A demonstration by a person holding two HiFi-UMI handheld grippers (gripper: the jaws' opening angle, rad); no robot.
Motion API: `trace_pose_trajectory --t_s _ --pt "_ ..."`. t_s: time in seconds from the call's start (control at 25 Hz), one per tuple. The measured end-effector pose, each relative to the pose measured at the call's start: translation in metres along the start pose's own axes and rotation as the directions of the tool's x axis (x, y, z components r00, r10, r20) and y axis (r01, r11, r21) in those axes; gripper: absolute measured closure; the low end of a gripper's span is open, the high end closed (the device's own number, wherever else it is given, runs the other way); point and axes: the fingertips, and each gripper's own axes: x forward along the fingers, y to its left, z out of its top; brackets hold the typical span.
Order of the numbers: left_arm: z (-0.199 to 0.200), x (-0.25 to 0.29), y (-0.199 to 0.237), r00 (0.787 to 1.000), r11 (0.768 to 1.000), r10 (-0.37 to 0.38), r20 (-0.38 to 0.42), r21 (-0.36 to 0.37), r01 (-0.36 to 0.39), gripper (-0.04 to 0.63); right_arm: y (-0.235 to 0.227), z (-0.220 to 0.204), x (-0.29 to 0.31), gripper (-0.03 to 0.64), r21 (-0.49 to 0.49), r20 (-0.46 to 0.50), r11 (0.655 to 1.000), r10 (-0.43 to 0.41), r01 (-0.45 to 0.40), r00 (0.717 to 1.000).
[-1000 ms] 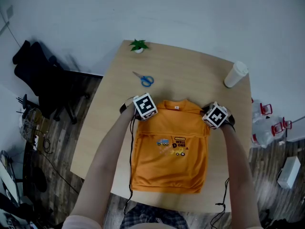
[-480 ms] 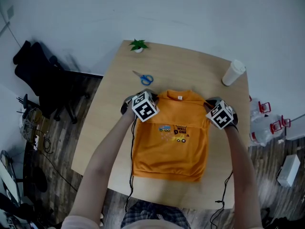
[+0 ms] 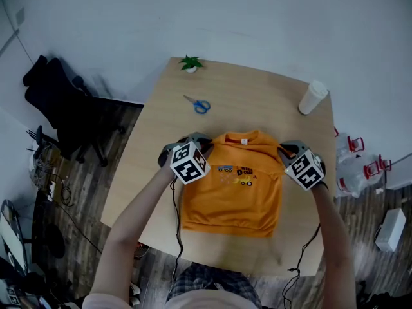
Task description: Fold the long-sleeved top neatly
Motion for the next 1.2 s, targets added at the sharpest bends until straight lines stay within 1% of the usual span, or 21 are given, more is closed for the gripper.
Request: trace_pose_trajectory --t_s 0.36,0.48,0.6,0.72,0.84,0.96,1.2 --pt "-0.010 -0.047 -0.063 0.999 0.999 -0.029 0.015 0.040 0.028 0.568 0.069 0.004 -0.042 0.577 -0.093 0.029 0.990 0.111 -0.108 0.993" --pt "-0.018 -0.063 -0.092 0.999 0.997 -0.053 0.011 0.055 0.053 0.568 0.100 -0.001 -0.056 0.577 -0.139 0.024 0.977 0.168 -0.163 0.986" --pt "-0.028 -0.075 -0.121 0.996 0.995 -0.084 0.005 0.044 0.084 0.568 0.129 -0.008 -0.069 0.577 -0.186 0.007 0.957 0.226 -0.221 0.974" --pt "-0.037 -0.088 -0.147 0.994 0.994 -0.109 0.003 0.020 0.109 0.568 0.158 -0.016 -0.080 0.577 -0.196 0.002 0.939 0.287 -0.281 0.958" --pt "-0.045 -0.098 -0.173 0.990 0.990 -0.140 -0.005 0.004 0.140 0.568 0.185 -0.026 -0.085 0.577 -0.199 -0.014 0.916 0.352 -0.348 0.936" --pt "-0.057 -0.102 -0.200 0.984 0.985 -0.174 -0.033 -0.006 0.173 0.568 0.214 -0.038 -0.087 0.577 -0.198 -0.038 0.890 0.413 -0.412 0.910" --pt "-0.084 -0.099 -0.247 0.964 0.967 -0.247 -0.102 -0.084 0.239 0.568 0.267 -0.067 -0.084 0.577 -0.189 -0.124 0.838 0.497 -0.512 0.859"
